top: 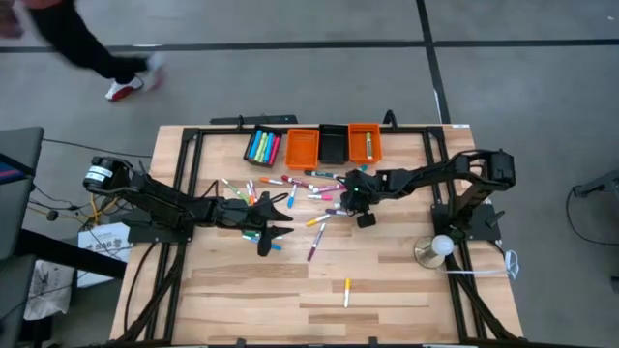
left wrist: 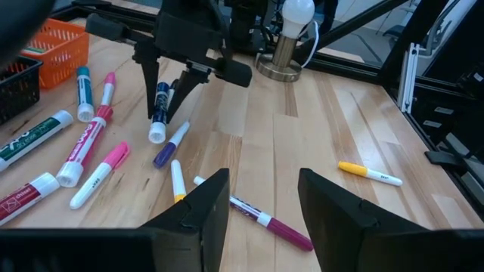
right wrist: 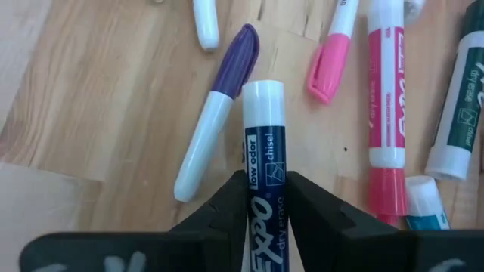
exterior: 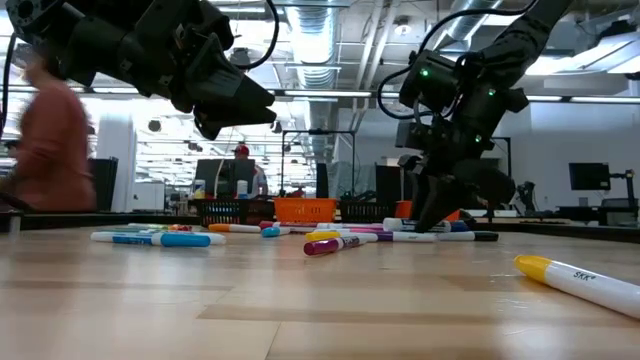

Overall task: Pick & Place Markers
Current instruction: Put the big blue marker pen into the right orange basket, then put the big light blue marker pen into the right orange basket

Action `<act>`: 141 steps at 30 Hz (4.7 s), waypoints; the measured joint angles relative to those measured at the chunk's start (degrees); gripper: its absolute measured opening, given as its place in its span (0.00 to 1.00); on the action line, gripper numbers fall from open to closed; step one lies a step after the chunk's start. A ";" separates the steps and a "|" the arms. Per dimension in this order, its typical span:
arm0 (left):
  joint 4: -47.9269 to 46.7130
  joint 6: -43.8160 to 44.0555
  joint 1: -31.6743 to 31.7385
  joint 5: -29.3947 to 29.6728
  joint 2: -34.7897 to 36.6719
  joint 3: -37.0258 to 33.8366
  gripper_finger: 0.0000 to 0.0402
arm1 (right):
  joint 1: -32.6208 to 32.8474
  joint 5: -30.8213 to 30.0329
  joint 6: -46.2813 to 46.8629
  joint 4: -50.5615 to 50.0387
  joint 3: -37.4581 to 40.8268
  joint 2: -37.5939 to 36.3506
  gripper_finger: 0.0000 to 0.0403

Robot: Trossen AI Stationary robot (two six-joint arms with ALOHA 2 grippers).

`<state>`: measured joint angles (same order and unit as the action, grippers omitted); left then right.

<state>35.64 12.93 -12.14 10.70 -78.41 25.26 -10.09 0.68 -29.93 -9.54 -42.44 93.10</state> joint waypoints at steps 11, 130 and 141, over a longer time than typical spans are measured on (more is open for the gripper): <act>0.00 0.00 0.00 0.00 0.00 0.00 0.39 | 0.00 -1.04 0.00 1.50 -0.88 -0.11 0.15; 0.00 1.51 0.00 -0.02 0.00 0.00 0.39 | -8.31 -1.91 -0.06 -21.04 -18.14 0.00 0.23; 0.00 1.51 0.00 -0.02 0.00 0.00 0.39 | -8.41 -5.33 -2.00 -13.45 -10.75 0.02 0.23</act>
<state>35.64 14.44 -12.14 10.68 -78.41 25.26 -18.50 -4.65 -31.93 -22.99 -53.19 93.12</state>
